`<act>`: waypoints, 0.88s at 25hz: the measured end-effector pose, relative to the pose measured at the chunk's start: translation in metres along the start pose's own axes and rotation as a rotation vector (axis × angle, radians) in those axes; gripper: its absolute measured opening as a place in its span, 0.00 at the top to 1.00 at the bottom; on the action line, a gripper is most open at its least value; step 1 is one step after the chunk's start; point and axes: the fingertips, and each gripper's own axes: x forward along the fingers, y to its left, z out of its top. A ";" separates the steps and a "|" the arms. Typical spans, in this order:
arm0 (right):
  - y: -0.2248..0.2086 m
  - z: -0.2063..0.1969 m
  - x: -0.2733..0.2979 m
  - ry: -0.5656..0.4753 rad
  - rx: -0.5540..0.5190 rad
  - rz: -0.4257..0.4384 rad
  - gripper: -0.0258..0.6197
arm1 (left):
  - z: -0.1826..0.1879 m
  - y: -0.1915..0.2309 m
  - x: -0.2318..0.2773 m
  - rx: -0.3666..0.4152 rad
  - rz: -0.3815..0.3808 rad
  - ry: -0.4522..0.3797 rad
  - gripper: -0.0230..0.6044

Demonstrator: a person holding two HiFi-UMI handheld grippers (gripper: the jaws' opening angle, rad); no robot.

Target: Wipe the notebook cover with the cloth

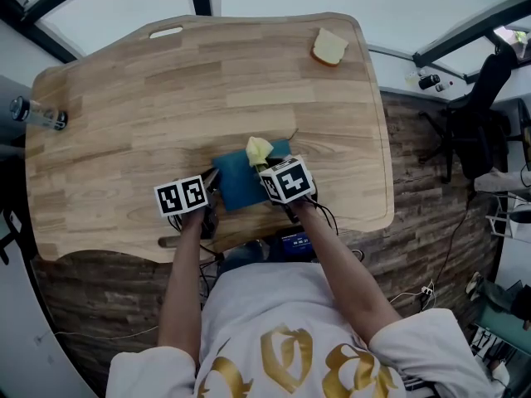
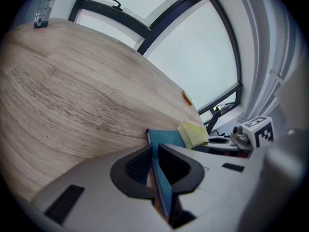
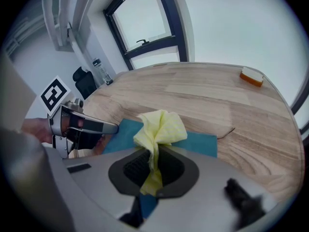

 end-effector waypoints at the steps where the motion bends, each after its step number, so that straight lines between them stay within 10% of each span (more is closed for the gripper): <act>1: 0.002 0.001 0.001 0.002 -0.004 0.003 0.90 | 0.000 0.000 0.000 0.000 0.000 0.000 0.89; 22: 0.063 0.004 0.022 0.055 -0.128 0.113 0.90 | 0.000 0.000 -0.001 -0.009 0.006 -0.010 0.88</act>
